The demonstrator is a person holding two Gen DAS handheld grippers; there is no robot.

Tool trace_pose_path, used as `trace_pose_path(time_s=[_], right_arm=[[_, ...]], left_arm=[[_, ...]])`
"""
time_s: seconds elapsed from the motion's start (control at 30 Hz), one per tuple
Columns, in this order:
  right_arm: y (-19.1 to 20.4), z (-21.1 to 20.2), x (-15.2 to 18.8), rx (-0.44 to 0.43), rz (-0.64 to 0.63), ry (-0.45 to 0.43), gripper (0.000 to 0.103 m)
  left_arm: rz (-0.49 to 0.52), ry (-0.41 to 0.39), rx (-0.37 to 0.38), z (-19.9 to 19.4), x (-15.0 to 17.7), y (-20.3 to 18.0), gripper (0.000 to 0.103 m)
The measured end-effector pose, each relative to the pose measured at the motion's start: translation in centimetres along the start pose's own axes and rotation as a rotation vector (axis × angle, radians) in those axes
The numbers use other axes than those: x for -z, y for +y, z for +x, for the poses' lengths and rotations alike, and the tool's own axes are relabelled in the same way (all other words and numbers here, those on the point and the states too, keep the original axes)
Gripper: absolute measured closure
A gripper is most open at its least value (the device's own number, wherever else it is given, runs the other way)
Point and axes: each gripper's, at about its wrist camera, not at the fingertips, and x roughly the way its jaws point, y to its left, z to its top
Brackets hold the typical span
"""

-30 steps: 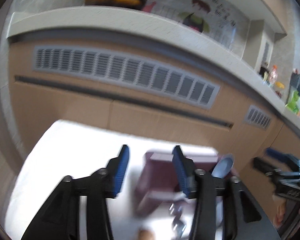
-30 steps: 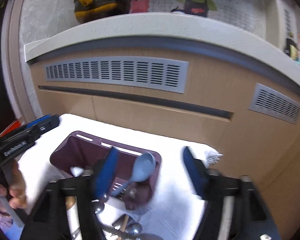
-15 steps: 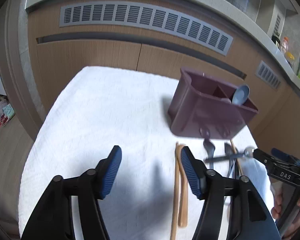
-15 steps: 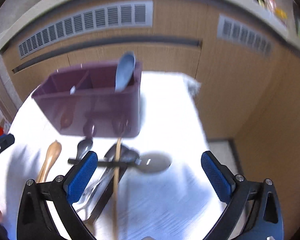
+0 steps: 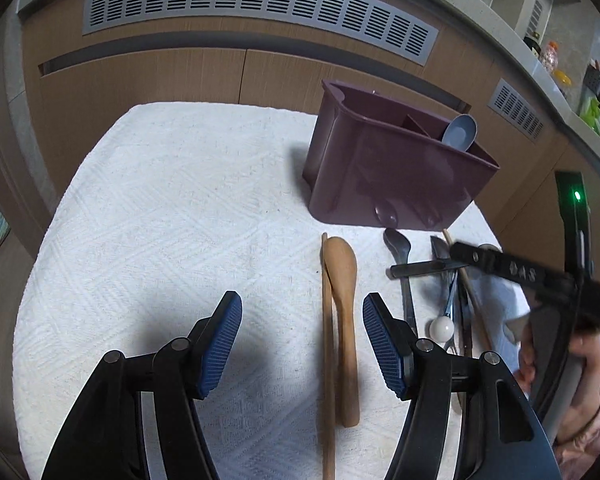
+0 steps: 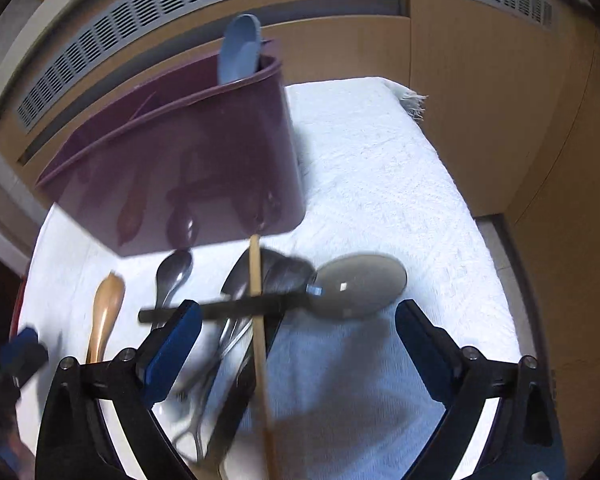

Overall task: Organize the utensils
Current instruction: 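Grasp a grey translucent spoon with the left tool while the right tool grasps a wooden chopstick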

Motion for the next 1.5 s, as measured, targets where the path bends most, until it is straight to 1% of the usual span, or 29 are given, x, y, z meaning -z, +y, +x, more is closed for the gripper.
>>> trace_pose_path(time_s=[0.1,0.13,0.17,0.2,0.23,0.27,0.33,0.4,0.43,0.53,0.57,0.67,0.73,0.8,0.83,0.87,0.9,0.97,1.0,1.03,1.07,1.13,1.2,1.23,1.27,1.3,1.33,1.37,1.5], right_arm=[[0.5,1.2,-1.5,0.045,-0.009,-0.01,0.007],[0.9,1.6,-1.7,0.061,-0.028,-0.008,0.012],[1.3,1.8,-1.8,0.072,-0.051,-0.005,0.023],[1.6,2.0,-1.7,0.065,-0.076,0.0,0.03],[1.8,2.0,-1.5,0.054,-0.091,0.004,0.04],[1.9,1.8,-1.1,0.013,-0.108,-0.002,0.05],[2.0,1.0,-0.3,-0.027,-0.141,-0.016,0.064],[2.6,0.2,0.3,-0.031,-0.197,-0.031,0.074],[2.9,-0.2,0.6,-0.049,-0.229,-0.037,0.078],[3.9,-1.5,1.7,-0.176,-0.3,-0.01,0.083],[4.2,-1.9,2.0,-0.204,-0.316,-0.004,0.085],[5.8,-3.3,3.4,-0.307,-0.39,0.023,0.087],[6.9,-3.8,4.3,-0.34,-0.457,0.03,0.087],[8.0,-4.4,5.1,-0.314,-0.53,0.007,0.083],[8.3,-4.6,5.4,-0.298,-0.548,-0.002,0.076],[8.3,-4.8,5.4,-0.289,-0.55,-0.01,0.067],[8.1,-5.1,5.2,-0.278,-0.542,-0.024,0.061],[7.3,-5.7,4.8,-0.246,-0.521,-0.055,0.044],[6.9,-5.8,4.5,-0.225,-0.515,-0.069,0.041],[6.1,-5.8,4.1,-0.191,-0.509,-0.086,0.034],[5.5,-6.0,4.1,-0.132,-0.505,-0.108,0.028],[4.2,-5.9,3.8,-0.041,-0.504,-0.142,0.022],[3.2,-6.3,3.8,0.05,-0.506,-0.181,0.016],[2.6,-6.4,4.0,0.086,-0.508,-0.194,0.011],[2.3,-6.5,4.1,0.1,-0.505,-0.204,0.011],[1.7,-6.7,4.0,0.102,-0.5,-0.21,0.009],[1.2,-7.0,4.1,0.097,-0.486,-0.216,0.003],[0.7,-7.2,4.2,0.089,-0.473,-0.221,0.001],[-0.8,-7.9,4.2,0.082,-0.405,-0.236,0.001]], left_arm=[[-0.006,0.015,-0.005,0.1,0.1,0.3,0.039],[-0.006,0.019,-0.006,0.2,0.1,0.4,0.039],[-0.007,0.022,-0.008,0.3,0.1,0.5,0.039],[-0.011,0.026,-0.01,0.4,0.2,0.6,0.039],[-0.016,0.029,-0.01,0.4,0.2,0.8,0.039],[-0.023,0.034,-0.009,0.5,0.2,0.9,0.039],[-0.038,0.042,0.001,0.7,0.1,1.2,0.039],[-0.045,0.044,0.004,0.7,0.1,1.3,0.039],[-0.046,0.042,0.003,0.6,0.1,1.3,0.039],[-0.046,0.041,0.003,0.4,0.1,1.4,0.039],[-0.045,0.042,0.004,0.3,0.1,1.4,0.039],[-0.042,0.045,0.005,0.2,0.2,1.3,0.039],[-0.045,0.052,0.007,0.3,0.2,1.3,0.039],[-0.048,0.058,0.012,0.2,0.4,1.4,0.039],[-0.048,0.06,0.011,0.2,0.4,1.4,0.039],[-0.045,0.061,0.009,0.1,0.5,1.3,0.039],[-0.04,0.061,0.01,0.1,0.6,1.3,0.039],[-0.029,0.062,0.018,0.0,0.7,0.9,0.039],[-0.022,0.064,0.029,0.0,0.7,0.6,0.039],[-0.01,0.068,0.047,-0.1,0.8,0.2,0.039],[0.005,0.074,0.072,-0.1,0.9,-0.4,0.04],[0.045,0.095,0.136,-0.1,1.3,-1.9,0.044],[0.093,0.132,0.192,0.3,1.8,-3.8,0.054],[0.12,0.147,0.208,0.5,2.0,-4.7,0.054],[0.142,0.156,0.214,0.7,2.2,-5.5,0.054],[0.168,0.167,0.213,1.0,2.3,-6.3,0.054],[0.195,0.182,0.2,1.4,2.5,-7.2,0.054],[0.216,0.193,0.168,2.0,2.6,-7.9,0.054],[0.257,0.191,0.044,3.5,2.8,-9.3,0.054]])
